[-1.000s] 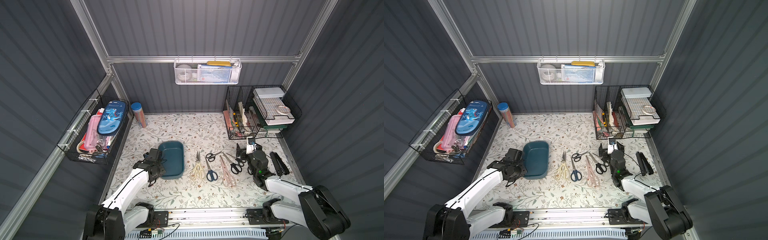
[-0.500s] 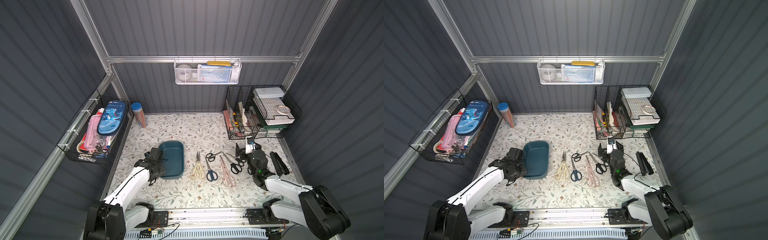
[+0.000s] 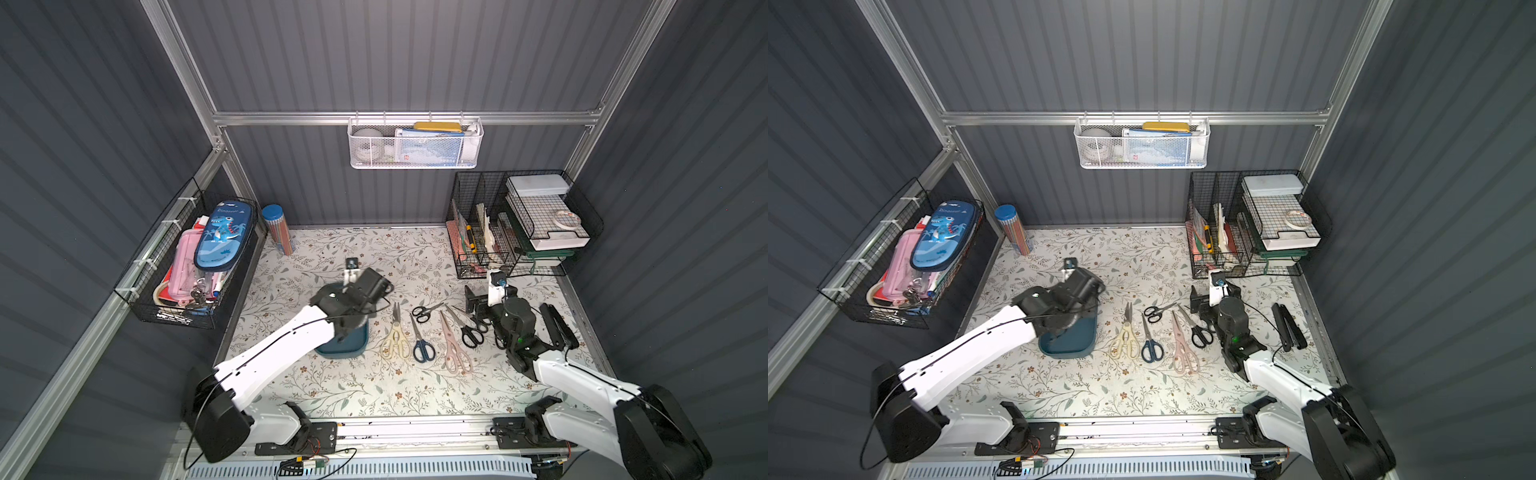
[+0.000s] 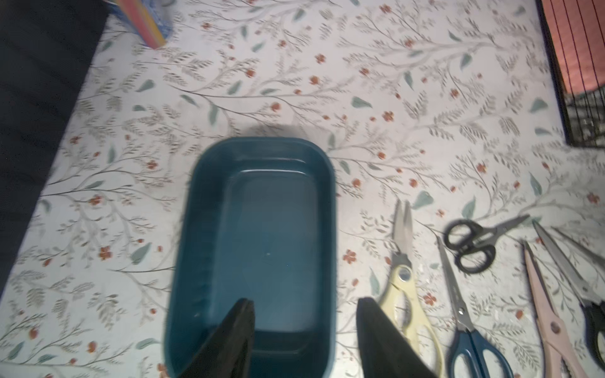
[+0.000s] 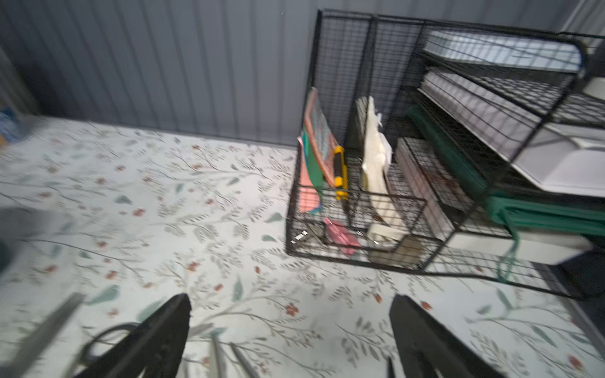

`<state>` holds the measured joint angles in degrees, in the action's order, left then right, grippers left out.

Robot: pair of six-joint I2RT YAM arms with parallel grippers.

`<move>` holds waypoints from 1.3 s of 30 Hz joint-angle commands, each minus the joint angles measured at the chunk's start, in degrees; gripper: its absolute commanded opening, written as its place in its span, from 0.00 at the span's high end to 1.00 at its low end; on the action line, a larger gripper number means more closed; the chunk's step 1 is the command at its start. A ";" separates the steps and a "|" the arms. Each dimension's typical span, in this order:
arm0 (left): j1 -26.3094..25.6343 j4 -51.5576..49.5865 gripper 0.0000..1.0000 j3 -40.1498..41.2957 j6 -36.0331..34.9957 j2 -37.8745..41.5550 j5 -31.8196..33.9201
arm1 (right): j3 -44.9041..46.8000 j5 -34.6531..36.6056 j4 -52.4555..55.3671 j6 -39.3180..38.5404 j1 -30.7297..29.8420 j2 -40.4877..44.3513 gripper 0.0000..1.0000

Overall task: Put the scissors into the storage box
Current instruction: Pick up the scissors from the center of the board.

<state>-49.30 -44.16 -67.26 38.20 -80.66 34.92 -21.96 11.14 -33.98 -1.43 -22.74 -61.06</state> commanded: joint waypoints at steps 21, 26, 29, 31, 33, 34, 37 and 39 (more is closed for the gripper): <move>-3.26 2.97 0.46 -2.25 2.50 -22.34 -26.43 | 5.27 -5.40 24.15 13.47 -4.92 16.78 0.01; -3.17 1.43 0.45 -2.55 3.77 -23.46 -26.91 | 2.96 -6.55 27.09 13.47 -4.91 14.57 0.01; -3.13 1.00 0.44 -2.51 4.59 -24.00 -27.19 | 3.01 -5.86 27.39 13.67 -4.88 14.80 0.01; -3.12 1.49 0.44 -2.74 3.75 -25.07 -28.18 | 3.20 -5.71 27.04 13.65 -4.87 15.20 0.01; -3.05 1.66 0.44 -2.99 3.52 -26.34 -29.33 | 3.45 -5.43 27.03 13.67 -4.92 15.61 0.01; -3.08 1.68 0.44 -3.26 3.13 -26.87 -29.59 | 3.45 -5.34 26.88 13.67 -4.93 15.70 0.01; -2.74 1.72 0.44 -3.32 2.87 -27.69 -28.90 | 3.55 -5.68 27.27 13.81 -4.90 16.26 0.01; -2.41 2.23 0.45 -2.98 2.55 -28.10 -29.27 | 3.67 -5.61 27.60 13.95 -4.88 16.83 0.01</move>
<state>-52.18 -41.06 -69.65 41.28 -107.77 6.81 -17.34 5.23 -7.38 11.97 -27.40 -45.19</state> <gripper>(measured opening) 0.558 0.989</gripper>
